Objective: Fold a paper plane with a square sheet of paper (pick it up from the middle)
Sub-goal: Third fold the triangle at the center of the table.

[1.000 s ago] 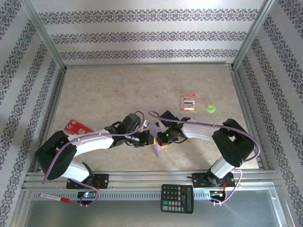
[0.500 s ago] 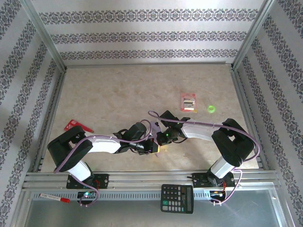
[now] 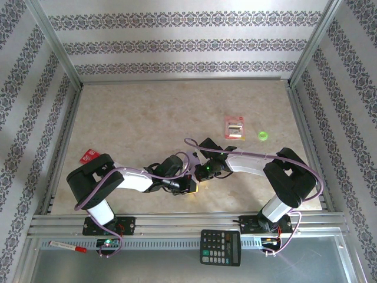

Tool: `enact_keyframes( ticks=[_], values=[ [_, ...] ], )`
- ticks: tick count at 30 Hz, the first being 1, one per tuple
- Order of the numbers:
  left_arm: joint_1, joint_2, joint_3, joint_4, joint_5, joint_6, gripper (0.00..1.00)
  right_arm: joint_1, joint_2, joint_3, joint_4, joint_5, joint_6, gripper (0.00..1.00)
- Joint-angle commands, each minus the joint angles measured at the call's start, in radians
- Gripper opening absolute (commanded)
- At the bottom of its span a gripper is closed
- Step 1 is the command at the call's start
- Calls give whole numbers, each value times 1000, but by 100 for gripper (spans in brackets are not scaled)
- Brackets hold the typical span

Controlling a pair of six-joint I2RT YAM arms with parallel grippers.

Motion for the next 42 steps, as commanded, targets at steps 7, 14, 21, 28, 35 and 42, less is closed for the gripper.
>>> enact_keyframes(
  ticks=[7, 14, 21, 28, 35, 42],
  values=[
    [-11, 18, -20, 22, 11, 0, 0, 5, 54, -35, -36, 49, -2, 0],
    [-11, 53, -32, 55, 27, -8, 0, 5, 58, -28, -42, 44, -6, 0],
    [-11, 0, -36, 25, 28, 11, 0, 3, 51, -39, -40, 49, -2, 0],
    [-18, -10, -36, -13, 22, 21, 0, -1, 56, -36, -40, 51, -5, 0],
    [-42, -3, -13, -61, 18, 39, 0, 0, 57, -42, -36, 51, -1, 0],
    [-48, 38, -12, -70, 12, 46, 0, -3, 54, -46, -38, 49, -3, 0]
  ],
)
